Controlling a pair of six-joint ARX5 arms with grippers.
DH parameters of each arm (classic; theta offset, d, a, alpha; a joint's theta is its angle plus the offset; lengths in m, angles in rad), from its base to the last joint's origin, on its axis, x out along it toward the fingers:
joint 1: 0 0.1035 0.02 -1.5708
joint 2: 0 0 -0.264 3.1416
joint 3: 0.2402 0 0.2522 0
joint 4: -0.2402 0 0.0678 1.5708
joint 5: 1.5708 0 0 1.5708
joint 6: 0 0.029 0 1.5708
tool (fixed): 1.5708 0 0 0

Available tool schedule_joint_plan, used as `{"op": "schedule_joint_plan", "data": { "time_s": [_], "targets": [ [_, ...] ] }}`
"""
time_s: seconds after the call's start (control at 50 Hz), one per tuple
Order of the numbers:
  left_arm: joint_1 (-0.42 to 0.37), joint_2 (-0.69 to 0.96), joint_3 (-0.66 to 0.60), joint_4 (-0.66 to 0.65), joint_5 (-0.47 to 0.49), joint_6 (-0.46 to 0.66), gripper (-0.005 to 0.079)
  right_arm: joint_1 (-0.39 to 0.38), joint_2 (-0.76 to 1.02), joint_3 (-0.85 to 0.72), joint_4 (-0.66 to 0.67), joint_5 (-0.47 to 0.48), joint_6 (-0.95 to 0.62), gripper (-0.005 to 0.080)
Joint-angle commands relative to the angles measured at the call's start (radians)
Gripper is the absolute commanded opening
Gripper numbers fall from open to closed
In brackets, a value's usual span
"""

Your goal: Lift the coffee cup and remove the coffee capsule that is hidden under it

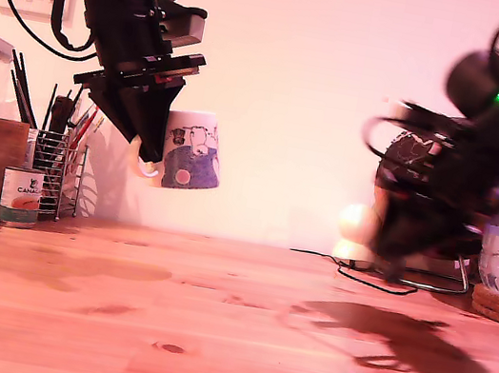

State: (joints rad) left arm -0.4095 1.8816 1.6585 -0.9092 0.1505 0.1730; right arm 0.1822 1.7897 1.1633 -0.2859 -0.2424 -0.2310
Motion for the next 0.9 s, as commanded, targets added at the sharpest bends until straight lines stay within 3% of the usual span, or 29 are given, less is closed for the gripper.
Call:
{"op": "schedule_joint_plan", "data": {
  "time_s": [0.0,0.34,0.88],
  "targets": [
    [0.002,-0.044,0.012,0.026,0.007,0.011,-0.0020,-0.005,-0.007,0.003,-0.013,0.003,-0.005,0.0145],
    [0.002,-0.044,0.012,0.055,0.027,0.011,-0.0020,-0.022,-0.006,0.003,-0.083,-0.010,-0.011,0.0143],
    [0.002,-0.044,0.012,0.065,0.029,0.010,-0.0020,-0.028,0.045,0.002,-0.060,-0.019,-0.004,0.0143]
  ]
}}
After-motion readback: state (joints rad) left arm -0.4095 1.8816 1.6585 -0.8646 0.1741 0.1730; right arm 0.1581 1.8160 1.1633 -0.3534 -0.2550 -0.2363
